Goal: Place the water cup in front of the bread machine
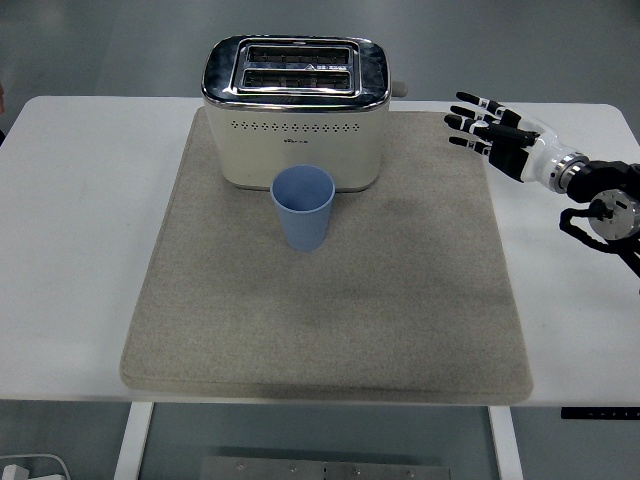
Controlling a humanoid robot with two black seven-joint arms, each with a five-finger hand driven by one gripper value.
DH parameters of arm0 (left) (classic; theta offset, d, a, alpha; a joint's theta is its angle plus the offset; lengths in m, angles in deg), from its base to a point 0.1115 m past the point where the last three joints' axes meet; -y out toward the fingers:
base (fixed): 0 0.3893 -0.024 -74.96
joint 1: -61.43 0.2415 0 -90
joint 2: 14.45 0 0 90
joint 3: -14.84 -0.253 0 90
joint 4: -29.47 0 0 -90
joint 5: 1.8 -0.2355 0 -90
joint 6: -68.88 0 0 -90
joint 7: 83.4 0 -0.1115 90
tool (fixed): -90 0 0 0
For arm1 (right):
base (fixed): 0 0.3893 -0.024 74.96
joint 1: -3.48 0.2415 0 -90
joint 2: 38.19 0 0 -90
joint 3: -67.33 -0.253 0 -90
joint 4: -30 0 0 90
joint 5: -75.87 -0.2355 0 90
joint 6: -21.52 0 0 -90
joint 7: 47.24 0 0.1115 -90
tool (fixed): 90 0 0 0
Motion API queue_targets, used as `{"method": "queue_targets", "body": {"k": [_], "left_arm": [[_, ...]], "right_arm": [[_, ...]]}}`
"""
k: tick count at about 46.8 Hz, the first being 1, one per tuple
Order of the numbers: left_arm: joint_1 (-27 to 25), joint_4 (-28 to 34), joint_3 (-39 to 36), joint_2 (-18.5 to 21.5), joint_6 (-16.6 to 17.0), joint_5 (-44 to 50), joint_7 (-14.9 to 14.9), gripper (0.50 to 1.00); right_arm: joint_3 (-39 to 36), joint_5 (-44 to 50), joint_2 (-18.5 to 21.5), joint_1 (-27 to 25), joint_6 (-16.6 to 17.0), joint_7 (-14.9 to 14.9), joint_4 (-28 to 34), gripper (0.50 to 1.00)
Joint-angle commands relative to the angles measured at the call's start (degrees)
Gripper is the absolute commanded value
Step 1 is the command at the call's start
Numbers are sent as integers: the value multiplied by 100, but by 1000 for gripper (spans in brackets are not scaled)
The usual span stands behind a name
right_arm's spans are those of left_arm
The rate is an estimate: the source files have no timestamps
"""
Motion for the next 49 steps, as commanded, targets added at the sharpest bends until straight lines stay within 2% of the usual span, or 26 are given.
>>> {"method": "queue_targets", "body": {"k": [1, 10, 26, 49], "left_arm": [[-1, 3, 0, 0, 0, -2, 0, 1000], [-1, 3, 0, 0, 0, -2, 0, 1000], [-1, 3, 0, 0, 0, -2, 0, 1000], [-1, 3, 0, 0, 0, -2, 0, 1000]], "right_arm": [[-59, -56, 52, -16, 7, -127, 0, 921], [-68, -425, 44, -25, 16, -101, -9, 924], [-366, -425, -18, -68, 33, -189, 0, 926], [-367, -425, 35, -112, 60, -171, 158, 926]]}}
